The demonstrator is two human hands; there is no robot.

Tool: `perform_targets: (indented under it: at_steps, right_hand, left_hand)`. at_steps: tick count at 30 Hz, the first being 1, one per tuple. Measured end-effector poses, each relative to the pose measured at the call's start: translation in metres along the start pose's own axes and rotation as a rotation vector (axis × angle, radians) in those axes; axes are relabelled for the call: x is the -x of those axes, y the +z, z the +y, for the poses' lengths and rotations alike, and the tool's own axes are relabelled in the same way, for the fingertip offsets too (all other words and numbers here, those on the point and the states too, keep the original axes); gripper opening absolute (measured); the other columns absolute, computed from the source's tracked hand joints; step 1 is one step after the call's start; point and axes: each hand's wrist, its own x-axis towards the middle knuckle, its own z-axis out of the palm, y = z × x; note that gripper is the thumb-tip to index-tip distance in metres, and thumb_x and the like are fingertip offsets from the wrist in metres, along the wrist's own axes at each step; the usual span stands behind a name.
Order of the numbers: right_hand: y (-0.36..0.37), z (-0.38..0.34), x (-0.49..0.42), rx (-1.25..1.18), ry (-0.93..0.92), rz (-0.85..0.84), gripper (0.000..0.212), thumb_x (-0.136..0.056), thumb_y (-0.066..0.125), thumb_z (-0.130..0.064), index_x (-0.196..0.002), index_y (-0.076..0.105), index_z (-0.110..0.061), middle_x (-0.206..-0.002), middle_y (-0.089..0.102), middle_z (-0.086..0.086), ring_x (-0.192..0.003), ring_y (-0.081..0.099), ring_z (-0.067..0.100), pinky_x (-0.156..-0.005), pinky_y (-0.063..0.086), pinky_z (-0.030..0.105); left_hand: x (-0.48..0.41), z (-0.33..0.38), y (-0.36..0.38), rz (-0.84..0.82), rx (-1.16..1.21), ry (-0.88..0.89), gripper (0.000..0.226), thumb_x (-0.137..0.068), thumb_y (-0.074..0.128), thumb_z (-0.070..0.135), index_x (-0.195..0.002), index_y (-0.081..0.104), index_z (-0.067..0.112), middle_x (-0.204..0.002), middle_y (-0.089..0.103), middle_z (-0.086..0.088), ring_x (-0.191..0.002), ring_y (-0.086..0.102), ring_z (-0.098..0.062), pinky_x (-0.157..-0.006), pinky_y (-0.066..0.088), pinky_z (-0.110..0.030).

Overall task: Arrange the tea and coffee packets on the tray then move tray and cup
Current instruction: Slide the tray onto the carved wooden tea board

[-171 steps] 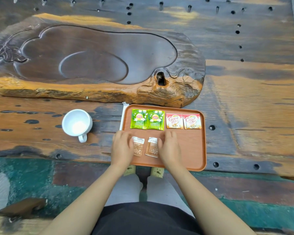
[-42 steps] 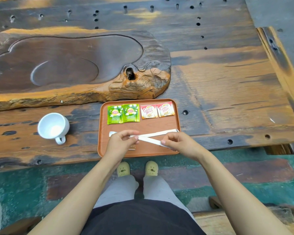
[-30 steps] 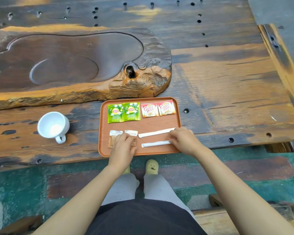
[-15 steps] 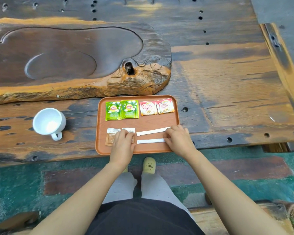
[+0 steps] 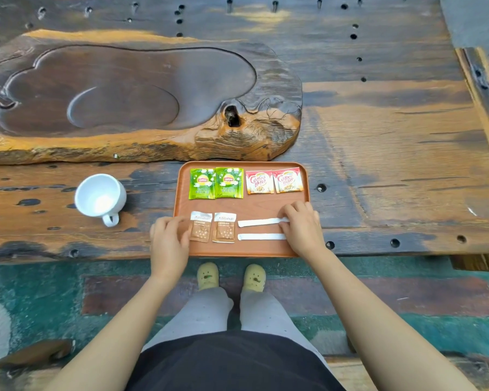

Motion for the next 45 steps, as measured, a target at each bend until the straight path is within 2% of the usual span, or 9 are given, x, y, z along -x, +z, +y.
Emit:
perform_targets:
  at_steps: [7,10,14,19,22,30,34,40,45]
  right_hand:
    - [-0.005,0.001,0.001,-0.054,0.027,0.047,0.016,-0.086,0.056,-0.012,-0.102,0.059,-0.010,-0.108,0.055,0.010,-0.106,0.044,0.028,-0.090,0.034,0.038]
    - [-0.014,0.015,0.000,-0.178,0.217,0.200,0.020,-0.089,0.054,-0.010,-0.108,0.057,-0.005,-0.113,0.054,0.016,-0.109,0.046,0.032,-0.091,0.039,0.040]
    - [-0.019,0.027,-0.006,-0.441,0.464,0.037,0.029,-0.094,0.046,-0.014,-0.120,0.053,-0.003,-0.122,0.054,0.018,-0.110,0.052,0.031,-0.091,0.042,0.037]
    - [-0.018,0.027,-0.005,-0.661,0.539,0.045,0.025,-0.091,0.047,-0.004,-0.113,0.059,-0.007,-0.104,0.063,0.010,-0.101,0.059,0.028,-0.081,0.045,0.034]
    - [-0.023,0.030,-0.001,-0.736,0.549,0.077,0.027,-0.089,0.049,-0.002,-0.112,0.061,-0.008,-0.101,0.064,0.009,-0.094,0.058,0.022,-0.079,0.044,0.032]
    - [-0.056,0.026,-0.010,-0.928,0.475,0.203,0.025,-0.087,0.053,0.000,-0.108,0.064,-0.010,-0.092,0.064,0.003,-0.081,0.059,0.010,-0.068,0.044,0.019]
    - [-0.075,0.011,-0.055,-0.957,0.442,0.227,0.024,-0.087,0.052,0.001,-0.108,0.064,-0.002,-0.097,0.066,0.012,-0.088,0.061,0.019,-0.080,0.049,0.032]
    - [-0.091,-0.008,-0.143,-0.946,0.510,0.269,0.028,-0.086,0.051,-0.001,-0.111,0.064,-0.003,-0.109,0.067,0.017,-0.093,0.059,0.021,-0.087,0.049,0.034]
    - [-0.104,-0.025,-0.208,-0.985,0.591,0.337,0.027,-0.084,0.053,0.002,-0.106,0.067,-0.004,-0.110,0.068,0.019,-0.090,0.060,0.023,-0.085,0.050,0.032]
  left_hand:
    - [-0.015,-0.014,-0.003,-0.071,0.060,-0.259,0.038,-0.086,0.057,0.015,-0.123,0.055,0.008,-0.109,0.062,-0.015,-0.097,0.058,-0.028,-0.087,0.048,-0.042]
    - [-0.023,-0.015,-0.005,-0.098,0.114,-0.351,0.034,-0.085,0.056,0.011,-0.118,0.059,0.009,-0.106,0.067,-0.014,-0.095,0.061,-0.027,-0.086,0.050,-0.040]
    - [-0.033,-0.019,-0.009,-0.154,0.181,-0.461,0.028,-0.082,0.060,0.008,-0.110,0.065,0.010,-0.105,0.070,-0.011,-0.096,0.062,-0.025,-0.084,0.050,-0.036]
    - [-0.030,-0.021,-0.013,-0.114,0.331,-0.535,0.025,-0.080,0.062,0.003,-0.104,0.067,0.010,-0.100,0.069,-0.010,-0.090,0.063,-0.023,-0.084,0.053,-0.038]
    - [-0.020,-0.019,-0.015,-0.099,0.363,-0.535,0.025,-0.080,0.060,0.001,-0.104,0.067,0.009,-0.095,0.069,-0.009,-0.091,0.064,-0.024,-0.086,0.054,-0.043]
    - [-0.022,-0.013,-0.031,-0.023,0.472,-0.488,0.023,-0.081,0.061,0.002,-0.100,0.067,0.014,-0.087,0.066,0.002,-0.085,0.062,-0.017,-0.073,0.050,-0.029]
    - [-0.070,0.005,-0.045,0.002,0.380,-0.402,0.027,-0.081,0.061,0.005,-0.108,0.066,0.008,-0.098,0.068,-0.006,-0.091,0.061,-0.019,-0.086,0.049,-0.034]
    - [-0.159,0.032,-0.049,0.081,0.399,-0.368,0.031,-0.080,0.059,0.000,-0.110,0.065,0.002,-0.111,0.069,-0.019,-0.103,0.063,-0.027,-0.089,0.046,-0.031]
    - [-0.219,0.050,-0.050,0.048,0.446,-0.404,0.029,-0.082,0.057,-0.002,-0.109,0.067,0.003,-0.110,0.069,-0.019,-0.087,0.058,-0.018,-0.074,0.042,-0.024]
